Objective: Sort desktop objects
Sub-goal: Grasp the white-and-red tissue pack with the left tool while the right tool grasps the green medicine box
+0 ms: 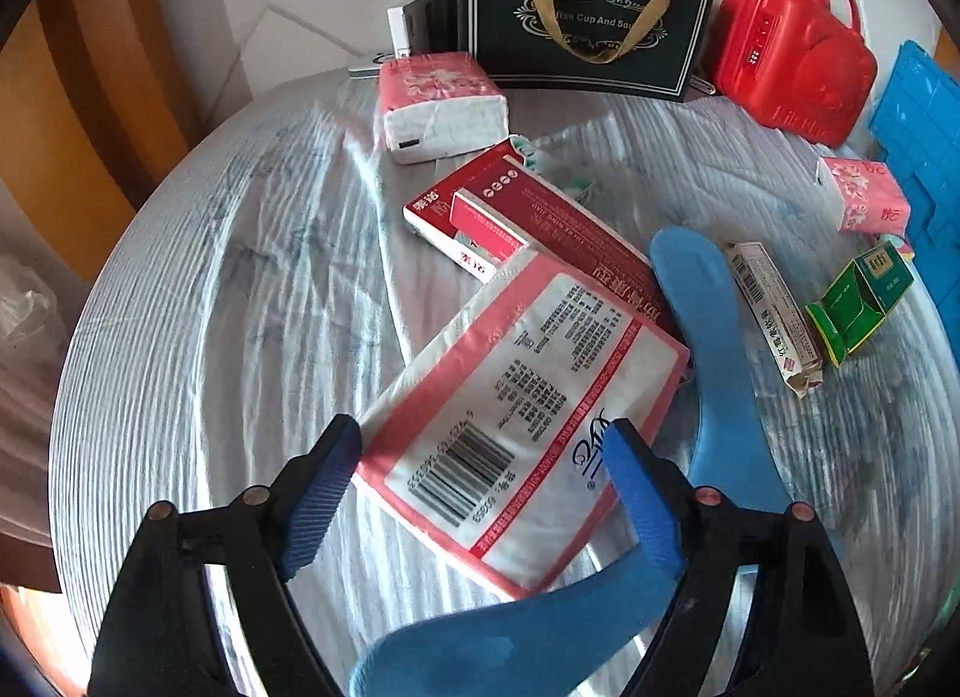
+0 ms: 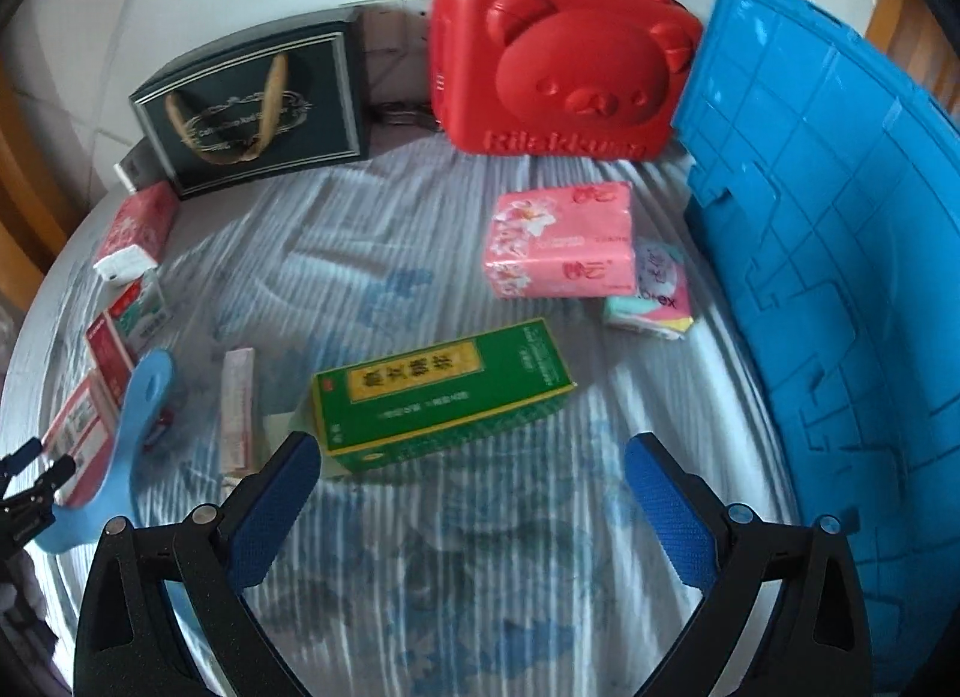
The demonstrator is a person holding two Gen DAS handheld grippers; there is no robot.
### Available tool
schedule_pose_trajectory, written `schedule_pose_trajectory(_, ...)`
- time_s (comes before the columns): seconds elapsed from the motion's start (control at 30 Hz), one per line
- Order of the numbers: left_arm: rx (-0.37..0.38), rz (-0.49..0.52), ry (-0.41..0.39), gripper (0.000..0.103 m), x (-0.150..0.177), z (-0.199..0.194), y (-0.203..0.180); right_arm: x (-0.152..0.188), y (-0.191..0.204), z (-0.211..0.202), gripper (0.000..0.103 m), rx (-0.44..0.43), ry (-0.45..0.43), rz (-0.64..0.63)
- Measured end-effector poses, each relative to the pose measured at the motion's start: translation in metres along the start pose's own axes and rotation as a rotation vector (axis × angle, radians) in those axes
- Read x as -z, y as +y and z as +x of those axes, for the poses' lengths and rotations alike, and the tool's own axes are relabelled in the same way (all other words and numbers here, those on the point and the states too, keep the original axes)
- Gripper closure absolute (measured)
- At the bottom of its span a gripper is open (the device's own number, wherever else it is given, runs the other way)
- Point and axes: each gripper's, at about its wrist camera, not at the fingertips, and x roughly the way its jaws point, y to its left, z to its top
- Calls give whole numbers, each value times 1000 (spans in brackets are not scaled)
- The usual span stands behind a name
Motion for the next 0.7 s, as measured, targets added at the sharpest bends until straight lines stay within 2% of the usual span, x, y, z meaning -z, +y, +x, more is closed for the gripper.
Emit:
schedule_pose_trajectory(0.13,9,34,35,0,-14,16,-4,-1,-22,14,0,17,37,67)
schedule_pose_trajectory(0.2,53,15,50,0,-20,23,-4,-1,-29,22,0,17,55,102)
schedule_pose_trajectory(0.33,57,10,55,0,-25,26,-10,-4,-34,36,0,16,81,132)
schedule_pose_trajectory(0.4,65,38,64,0,-19,24,-12,-8,-32,44,0,9,96,138)
schedule_pose_trajectory(0.47,43,83,86,0,-8,23,-16,-12,-30,50,0,-8,105,140)
schedule_pose_trajectory(0.53,-17,112,109,0,-3,30,-19,-15,-25,56,0,-22,112,137)
schedule_pose_trajectory(0.6,-25,77,117,0,-4,36,-14,-19,-21,66,0,-32,132,141)
schedule_pose_trajectory(0.7,-65,-54,105,5,-14,38,3,-28,-14,83,0,-51,167,174)
